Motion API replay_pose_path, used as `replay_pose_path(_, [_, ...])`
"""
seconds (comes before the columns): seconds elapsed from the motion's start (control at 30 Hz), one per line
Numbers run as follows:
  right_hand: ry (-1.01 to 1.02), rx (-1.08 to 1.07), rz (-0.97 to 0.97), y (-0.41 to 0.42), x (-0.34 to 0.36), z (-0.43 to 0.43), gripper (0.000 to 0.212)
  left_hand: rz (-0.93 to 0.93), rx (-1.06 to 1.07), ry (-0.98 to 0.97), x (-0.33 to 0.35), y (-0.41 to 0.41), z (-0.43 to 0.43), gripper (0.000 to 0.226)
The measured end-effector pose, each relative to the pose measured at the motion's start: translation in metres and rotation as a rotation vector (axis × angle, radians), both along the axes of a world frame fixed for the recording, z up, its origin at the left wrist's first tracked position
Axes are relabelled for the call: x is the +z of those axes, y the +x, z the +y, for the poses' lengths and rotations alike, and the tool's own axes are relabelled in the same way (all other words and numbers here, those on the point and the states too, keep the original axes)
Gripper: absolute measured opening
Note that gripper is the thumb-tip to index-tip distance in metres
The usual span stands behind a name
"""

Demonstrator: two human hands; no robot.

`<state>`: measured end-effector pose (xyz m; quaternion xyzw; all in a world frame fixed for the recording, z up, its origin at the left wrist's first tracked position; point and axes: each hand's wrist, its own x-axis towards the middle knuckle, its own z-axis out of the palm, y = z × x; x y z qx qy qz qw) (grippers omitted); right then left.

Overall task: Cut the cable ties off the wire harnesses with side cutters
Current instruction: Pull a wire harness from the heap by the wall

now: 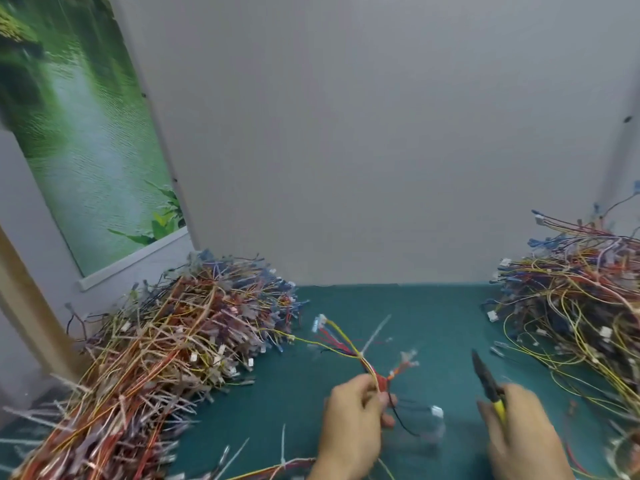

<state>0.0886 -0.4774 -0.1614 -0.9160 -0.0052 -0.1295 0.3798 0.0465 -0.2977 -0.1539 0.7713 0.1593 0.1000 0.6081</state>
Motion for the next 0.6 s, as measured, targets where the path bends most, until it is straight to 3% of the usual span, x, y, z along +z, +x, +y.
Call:
replay_pose_path(0.1, [0.153, 0.021, -0.068, -0.007, 0.019, -0.006, 0.012, 0.090, -0.089, 0.243, -0.008, -0.006, 0.000, 0.020])
replay_pose_path(0.2, [0.149, 0.172, -0.216, -0.014, 0.045, 0.010, 0.027, 0.037, -0.049, 0.446, -0.009, -0.007, 0.003, 0.012])
replay_pose_path(0.27, [0.113, 0.311, -0.245, -0.008, 0.057, 0.033, 0.022, 0.057, -0.073, 0.651, -0.002, -0.007, 0.006, 0.014])
replay_pose_path(0.33, [0.003, 0.421, -0.172, 0.004, 0.065, 0.064, 0.022, 0.134, -0.149, 0.879, 0.008, -0.007, 0.010, 0.021])
replay_pose_path(0.43, [-0.294, 0.517, 0.019, 0.022, 0.066, 0.110, 0.033, 0.173, -0.238, 1.061, 0.028, -0.013, 0.019, 0.028])
replay_pose_path(0.53, [-0.386, 0.538, 0.176, 0.033, 0.050, 0.131, 0.028, 0.090, -0.221, 1.163, 0.050, -0.021, 0.046, 0.029])
replay_pose_path(0.6, [-0.357, 0.525, 0.236, 0.037, 0.038, 0.130, 0.023, -0.048, -0.110, 1.107, 0.065, -0.020, 0.077, 0.027])
